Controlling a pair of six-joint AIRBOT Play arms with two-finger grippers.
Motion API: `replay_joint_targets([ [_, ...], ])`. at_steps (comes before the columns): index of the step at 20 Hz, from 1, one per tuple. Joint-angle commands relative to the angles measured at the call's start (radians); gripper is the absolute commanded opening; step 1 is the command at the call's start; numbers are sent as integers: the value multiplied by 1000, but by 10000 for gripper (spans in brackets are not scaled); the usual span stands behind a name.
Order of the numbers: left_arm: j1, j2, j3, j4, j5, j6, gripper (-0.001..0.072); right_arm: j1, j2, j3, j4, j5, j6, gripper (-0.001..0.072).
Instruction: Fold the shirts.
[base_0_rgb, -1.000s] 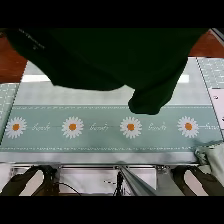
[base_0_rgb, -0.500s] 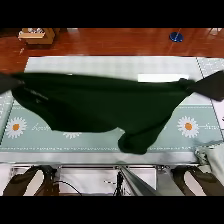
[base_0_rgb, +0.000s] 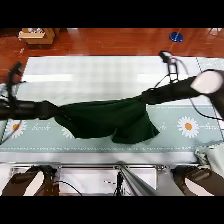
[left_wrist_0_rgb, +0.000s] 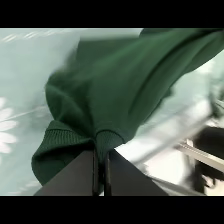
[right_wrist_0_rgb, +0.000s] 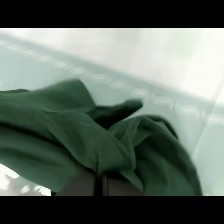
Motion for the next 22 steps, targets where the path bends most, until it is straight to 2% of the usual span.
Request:
replay_joint_targets([
  [1,-18,-36,-203,37,206,39,30,41,-175,-14,-28,-160,6,30],
  [3,-18,-70,-247,37,241,40,29,41,-248,-14,20,-162,-3,46],
  [4,-18,-86,-254,37,248,43,29,41,-264,-14,37,-166,-13,162],
  [5,-18,-98,-253,36,253,46,29,41,-264,-14,41,-170,-30,237],
  [6,-18,-104,-253,36,263,59,29,40,-253,-6,36,-164,-55,275],
  [8,-18,-105,-253,36,277,66,30,18,-212,34,7,-114,-97,281],
  [9,-18,-105,-253,36,278,66,30,-11,-182,64,-22,-73,-112,410],
  [10,-18,-105,-253,37,278,66,30,-51,-148,98,-64,-22,-119,574],
  [11,-18,-105,-253,37,278,66,30,-98,-116,125,-117,25,-122,610],
  [14,-18,-105,-253,37,279,94,30,-296,-38,146,-322,185,-130,593],
  [16,-18,-105,-253,37,279,95,30,-446,-38,132,-370,308,-190,578],
  [18,-18,-105,-253,37,279,95,30,-598,-37,57,-269,316,-217,577],
  [20,-18,-105,-253,37,278,95,30,-726,-37,-60,-77,303,-291,579],
  [22,-18,-105,-253,37,278,95,30,-801,-37,-184,31,304,-353,583],
])
